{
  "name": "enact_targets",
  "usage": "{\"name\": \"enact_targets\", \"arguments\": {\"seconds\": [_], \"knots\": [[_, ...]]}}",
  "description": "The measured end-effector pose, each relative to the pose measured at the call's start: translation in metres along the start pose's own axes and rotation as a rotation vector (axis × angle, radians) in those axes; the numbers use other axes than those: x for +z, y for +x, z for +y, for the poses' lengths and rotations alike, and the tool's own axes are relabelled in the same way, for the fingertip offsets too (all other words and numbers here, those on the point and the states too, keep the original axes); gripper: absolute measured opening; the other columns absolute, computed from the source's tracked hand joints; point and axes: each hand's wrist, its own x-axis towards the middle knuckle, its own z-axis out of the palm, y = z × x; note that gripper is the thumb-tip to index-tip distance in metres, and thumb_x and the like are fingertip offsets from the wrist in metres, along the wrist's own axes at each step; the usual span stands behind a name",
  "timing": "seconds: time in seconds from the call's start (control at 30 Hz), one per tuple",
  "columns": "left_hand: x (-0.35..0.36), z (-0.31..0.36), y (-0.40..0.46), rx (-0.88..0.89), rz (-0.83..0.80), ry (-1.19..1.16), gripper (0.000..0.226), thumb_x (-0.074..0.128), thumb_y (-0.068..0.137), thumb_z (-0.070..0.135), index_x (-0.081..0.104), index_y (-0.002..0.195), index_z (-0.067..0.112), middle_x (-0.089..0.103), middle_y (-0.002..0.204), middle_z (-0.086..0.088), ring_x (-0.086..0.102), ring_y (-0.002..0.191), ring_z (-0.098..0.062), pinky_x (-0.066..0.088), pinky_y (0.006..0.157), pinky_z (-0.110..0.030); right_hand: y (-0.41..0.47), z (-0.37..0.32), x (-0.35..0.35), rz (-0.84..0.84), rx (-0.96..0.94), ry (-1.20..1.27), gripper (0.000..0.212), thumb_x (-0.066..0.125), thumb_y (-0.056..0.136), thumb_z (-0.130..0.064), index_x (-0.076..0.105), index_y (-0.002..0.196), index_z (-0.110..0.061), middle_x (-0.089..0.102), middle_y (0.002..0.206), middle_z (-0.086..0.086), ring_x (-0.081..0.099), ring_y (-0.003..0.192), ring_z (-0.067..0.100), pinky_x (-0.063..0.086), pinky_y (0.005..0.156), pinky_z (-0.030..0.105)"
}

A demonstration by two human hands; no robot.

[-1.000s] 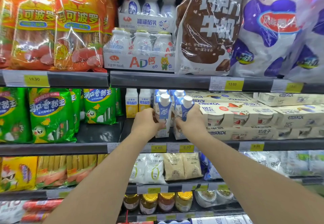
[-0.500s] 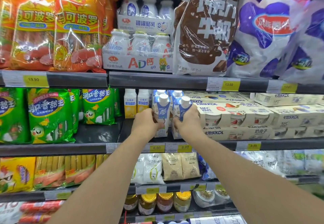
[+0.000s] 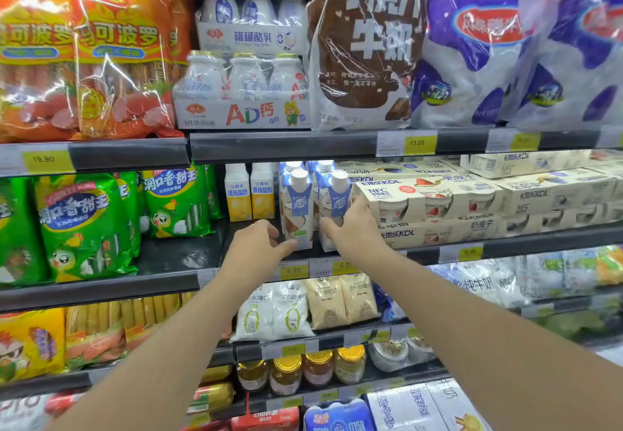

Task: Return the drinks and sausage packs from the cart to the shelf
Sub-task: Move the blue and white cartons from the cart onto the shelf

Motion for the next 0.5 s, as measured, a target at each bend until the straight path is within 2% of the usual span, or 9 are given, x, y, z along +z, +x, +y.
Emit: {"name": "enact_targets", "arguments": {"seconds": [0.1, 0.2, 0.27, 0.37, 0.5], "knots": [[-0.007, 0.012, -0.009, 0.095, -0.044, 0.035, 0.036, 0.066, 0.088, 0.050, 0.064, 0.105, 0.018, 0.068, 0.095, 0.006, 0.063, 0.090, -0.011, 0.051, 0.076, -0.026, -0.012, 0.002, -0.004, 0.028, -0.004, -0.023, 0.062, 0.065, 0.092, -0.029, 0.034, 0.140, -0.007, 0.048, 0.136, 0.009, 0.050, 0.124, 0.025, 0.046, 0.103, 0.042], [-0.004, 0.040, -0.019, 0.209, -0.153, 0.101, 0.030, 0.062, 0.091, 0.048, 0.065, 0.101, 0.019, 0.067, 0.095, 0.004, 0.062, 0.086, -0.011, 0.050, 0.073, -0.025, -0.029, 0.007, -0.016, 0.022, -0.039, -0.024, 0.059, 0.063, 0.093, -0.024, 0.035, 0.142, -0.007, 0.048, 0.134, 0.007, 0.049, 0.120, 0.022, 0.044, 0.095, 0.032], [0.006, 0.064, -0.032, 0.291, -0.269, 0.140, 0.027, 0.061, 0.093, 0.042, 0.066, 0.099, 0.016, 0.068, 0.093, 0.001, 0.064, 0.086, -0.015, 0.054, 0.075, -0.031, -0.042, 0.013, -0.033, -0.006, -0.077, -0.094, 0.051, 0.060, 0.095, -0.024, 0.041, 0.140, -0.009, 0.053, 0.120, 0.002, 0.051, 0.112, 0.019, 0.041, 0.089, 0.027], [0.028, 0.100, -0.049, 0.404, -0.371, 0.176, 0.021, 0.063, 0.091, 0.030, 0.066, 0.099, 0.011, 0.070, 0.092, -0.004, 0.066, 0.088, -0.024, 0.056, 0.079, -0.040, -0.057, 0.033, -0.067, -0.042, -0.149, -0.288, 0.035, 0.057, 0.096, -0.029, 0.056, 0.125, -0.008, 0.062, 0.115, 0.008, 0.058, 0.109, 0.025, 0.048, 0.092, 0.038], [0.068, 0.158, -0.063, 0.546, -0.457, 0.317, 0.026, 0.060, 0.092, 0.030, 0.060, 0.108, 0.009, 0.065, 0.104, -0.009, 0.062, 0.093, -0.028, 0.049, 0.075, -0.037, -0.075, 0.084, -0.140, -0.023, -0.100, -0.468, 0.033, 0.057, 0.094, -0.030, 0.057, 0.122, -0.011, 0.058, 0.121, 0.009, 0.055, 0.114, 0.028, 0.048, 0.095, 0.042]]}}
